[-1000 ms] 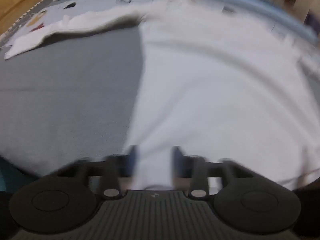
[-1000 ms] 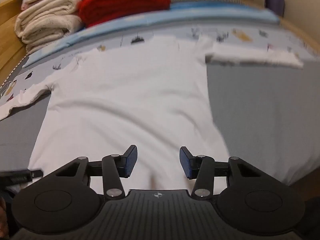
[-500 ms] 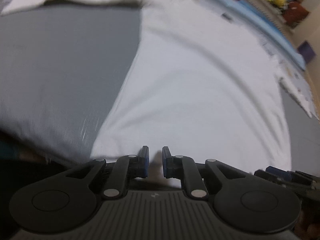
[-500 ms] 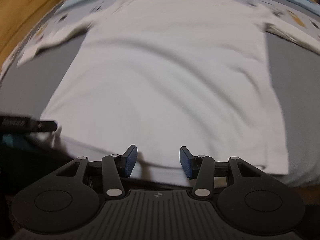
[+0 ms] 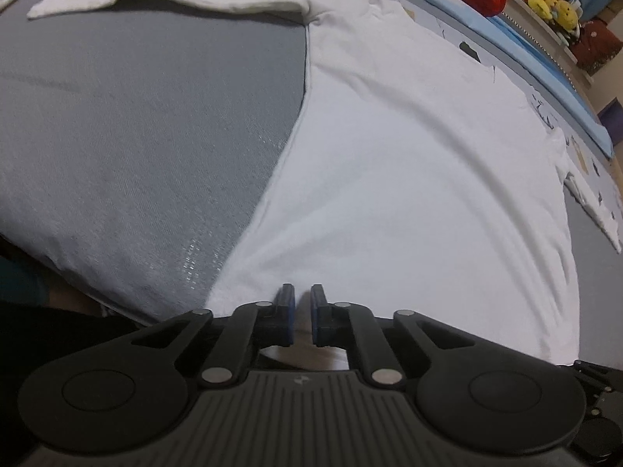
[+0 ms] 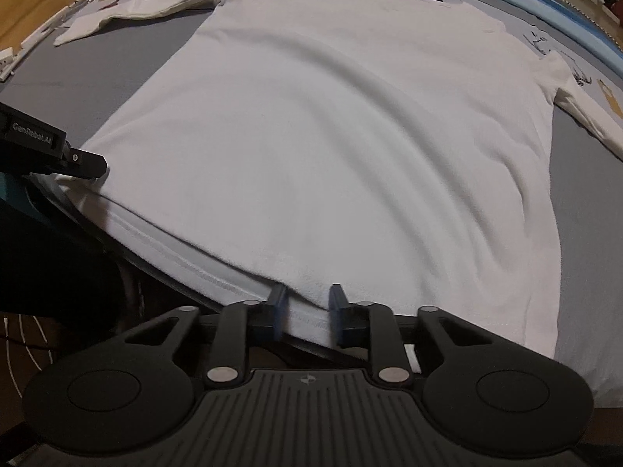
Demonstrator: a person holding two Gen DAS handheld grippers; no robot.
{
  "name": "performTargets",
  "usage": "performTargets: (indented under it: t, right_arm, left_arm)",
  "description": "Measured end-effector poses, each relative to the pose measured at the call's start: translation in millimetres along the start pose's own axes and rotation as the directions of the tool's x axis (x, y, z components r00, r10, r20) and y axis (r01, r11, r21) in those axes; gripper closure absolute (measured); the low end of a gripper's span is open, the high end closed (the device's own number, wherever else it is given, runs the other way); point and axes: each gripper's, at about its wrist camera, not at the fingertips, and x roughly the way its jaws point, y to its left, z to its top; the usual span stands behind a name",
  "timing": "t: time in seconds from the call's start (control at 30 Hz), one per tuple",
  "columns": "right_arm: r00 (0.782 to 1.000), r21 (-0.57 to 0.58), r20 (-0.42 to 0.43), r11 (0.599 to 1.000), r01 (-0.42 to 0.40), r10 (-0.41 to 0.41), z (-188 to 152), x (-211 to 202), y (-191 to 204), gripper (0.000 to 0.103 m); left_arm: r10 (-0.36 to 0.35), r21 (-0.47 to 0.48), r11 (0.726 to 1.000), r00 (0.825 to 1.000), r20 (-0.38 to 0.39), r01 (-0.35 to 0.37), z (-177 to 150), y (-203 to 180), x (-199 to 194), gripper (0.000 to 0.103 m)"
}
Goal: Fold small clothes
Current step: 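Grasp the white shirt hem with both grippers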
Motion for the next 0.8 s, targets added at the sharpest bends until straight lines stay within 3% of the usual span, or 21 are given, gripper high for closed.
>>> performTargets:
  t: [0.07, 0.33, 0.43, 0.47, 0.53, 0.63, 0.7, 0.8]
  right_arm:
    - [1.000, -0.007, 0.004, 1.000, -0.021, 0.021, -4, -4, -2, 0.100]
    - [0.993, -0.081, 0.067, 0.993, -0.090, 0.095, -21, -41, -7, 0.103]
    - [0.994, -0.121, 0.017, 0.987, -0.109, 0.112, -28, -44, -7, 0.103]
    - [0.995, -0.131, 0.002, 0.987, -0.097, 0.098, -33, -43, -9, 0.103]
    - [0.997, -0.133, 0.003, 0.988, -0.073, 0.074, -36, -45, -15, 0.103]
    - [0.998, -0.098, 0.047, 0.995, -0.031, 0.036, -31, -50, -24, 0.103]
    - [0.998, -0.081, 0.068, 0.997, -0.004, 0.010, -28, -51, -27, 0.097]
    - [0.998, -0.077, 0.064, 0.997, -0.003, 0.008, -28, -50, -33, 0.078]
  left_arm:
    - [-0.009, -0.011, 1.000, 1.000, 0.002, 0.009, 0, 3, -3, 0.096]
    - [-0.075, -0.027, 0.997, 0.997, 0.020, 0.076, 1, 6, -11, 0.093]
    - [-0.082, 0.004, 0.997, 0.995, 0.048, 0.082, 2, 0, -13, 0.074]
    - [-0.068, 0.015, 0.998, 0.996, 0.054, 0.067, 4, -3, -12, 0.059]
    - [-0.035, 0.020, 0.999, 0.997, 0.064, 0.034, 4, -4, -11, 0.055]
    - [-0.046, -0.032, 0.998, 0.998, 0.045, 0.047, 4, 4, -10, 0.056]
    - [-0.067, -0.078, 0.995, 0.997, 0.029, 0.069, 3, 12, -12, 0.056]
    - [-0.126, -0.160, 0.980, 0.991, -0.032, 0.120, -1, 23, -11, 0.056]
